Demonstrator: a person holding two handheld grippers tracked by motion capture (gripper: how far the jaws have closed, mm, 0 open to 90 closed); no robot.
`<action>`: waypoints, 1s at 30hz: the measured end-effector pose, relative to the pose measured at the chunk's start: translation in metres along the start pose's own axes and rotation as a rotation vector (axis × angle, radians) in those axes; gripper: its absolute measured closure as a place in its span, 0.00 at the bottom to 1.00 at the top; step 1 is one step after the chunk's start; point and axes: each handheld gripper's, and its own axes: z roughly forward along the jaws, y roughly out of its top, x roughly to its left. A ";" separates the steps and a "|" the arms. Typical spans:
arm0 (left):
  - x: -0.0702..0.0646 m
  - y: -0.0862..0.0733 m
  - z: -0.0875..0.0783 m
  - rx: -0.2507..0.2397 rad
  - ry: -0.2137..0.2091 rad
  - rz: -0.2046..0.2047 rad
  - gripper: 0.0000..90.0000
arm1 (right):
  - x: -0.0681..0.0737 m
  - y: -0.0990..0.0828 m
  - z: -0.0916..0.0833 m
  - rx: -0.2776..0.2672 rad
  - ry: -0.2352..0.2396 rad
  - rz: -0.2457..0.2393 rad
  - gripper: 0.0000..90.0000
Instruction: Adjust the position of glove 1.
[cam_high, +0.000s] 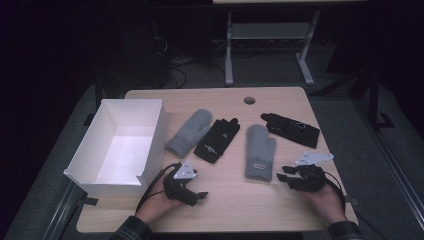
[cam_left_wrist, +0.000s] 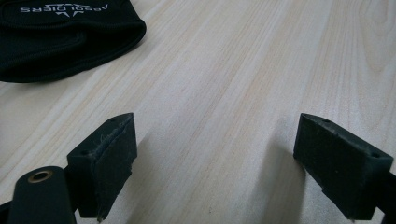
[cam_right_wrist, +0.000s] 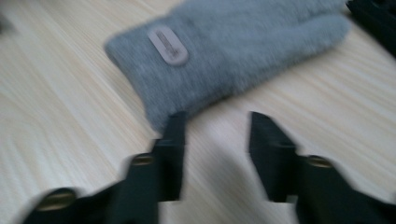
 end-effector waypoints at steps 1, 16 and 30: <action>0.000 -0.001 -0.001 -0.001 -0.007 0.008 0.14 | 0.000 0.005 -0.001 -0.006 0.019 -0.005 0.89; -0.001 -0.002 -0.002 -0.005 -0.011 0.009 0.14 | -0.003 0.031 0.015 -0.021 0.105 -0.052 1.00; -0.001 -0.002 -0.002 -0.005 -0.005 -0.004 0.14 | -0.005 0.052 0.050 0.024 0.125 -0.076 1.00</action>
